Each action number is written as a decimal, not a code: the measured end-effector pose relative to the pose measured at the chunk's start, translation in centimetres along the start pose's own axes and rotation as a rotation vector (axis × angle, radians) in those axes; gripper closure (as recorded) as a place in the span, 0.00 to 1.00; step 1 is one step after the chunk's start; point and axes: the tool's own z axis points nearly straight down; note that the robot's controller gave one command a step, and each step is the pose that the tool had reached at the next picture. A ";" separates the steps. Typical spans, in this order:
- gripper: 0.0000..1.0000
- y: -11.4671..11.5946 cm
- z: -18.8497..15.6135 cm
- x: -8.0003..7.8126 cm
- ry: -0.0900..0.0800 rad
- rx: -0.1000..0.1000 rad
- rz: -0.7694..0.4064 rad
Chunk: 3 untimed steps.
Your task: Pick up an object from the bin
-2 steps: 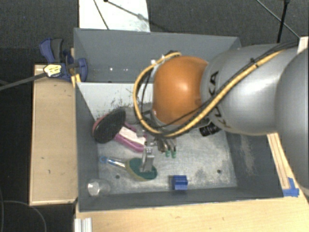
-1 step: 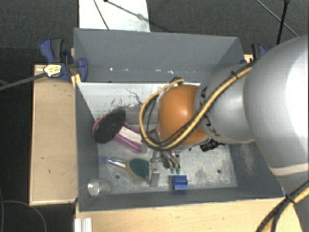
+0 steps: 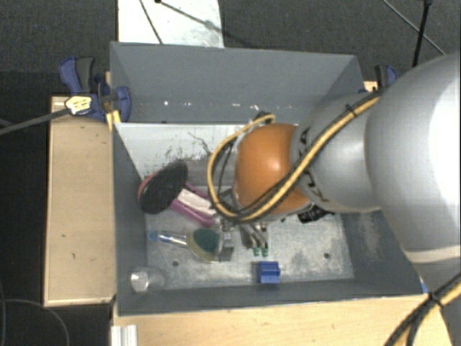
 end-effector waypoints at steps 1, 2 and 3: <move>0.00 0.0 0.1 0.1 0.002 0.000 0.002; 0.00 6.3 2.4 2.4 0.007 0.000 0.029; 1.00 5.7 2.3 2.2 0.005 0.003 0.038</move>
Offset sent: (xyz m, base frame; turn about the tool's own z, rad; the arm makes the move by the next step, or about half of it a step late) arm 0.0000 0.0000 0.0000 0.0000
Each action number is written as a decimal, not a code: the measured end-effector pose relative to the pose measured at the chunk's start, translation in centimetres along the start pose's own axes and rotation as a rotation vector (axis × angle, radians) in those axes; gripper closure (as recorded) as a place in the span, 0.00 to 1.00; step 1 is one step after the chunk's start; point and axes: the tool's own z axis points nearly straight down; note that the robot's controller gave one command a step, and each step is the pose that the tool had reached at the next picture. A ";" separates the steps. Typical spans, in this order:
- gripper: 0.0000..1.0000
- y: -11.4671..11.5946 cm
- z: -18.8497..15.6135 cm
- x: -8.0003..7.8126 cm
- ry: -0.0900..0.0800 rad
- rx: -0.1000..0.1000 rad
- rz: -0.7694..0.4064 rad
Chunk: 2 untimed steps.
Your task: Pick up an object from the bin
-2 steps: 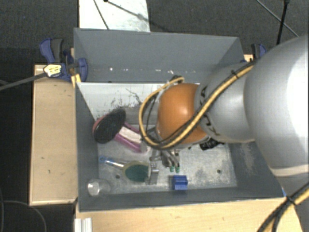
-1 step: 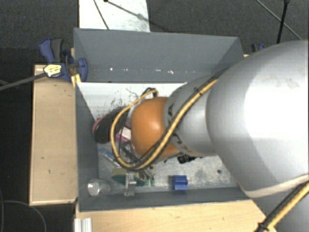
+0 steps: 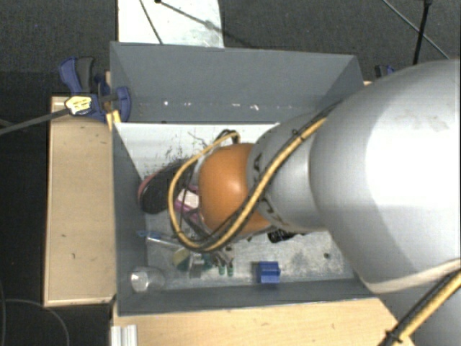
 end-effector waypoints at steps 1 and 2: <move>1.00 0.2 -10.2 -0.2 -0.010 -0.005 -0.003; 1.00 0.6 -20.3 -1.1 -0.012 -0.006 -0.018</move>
Offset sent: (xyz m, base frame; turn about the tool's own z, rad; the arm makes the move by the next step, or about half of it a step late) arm 0.0000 0.0008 0.0974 -0.0023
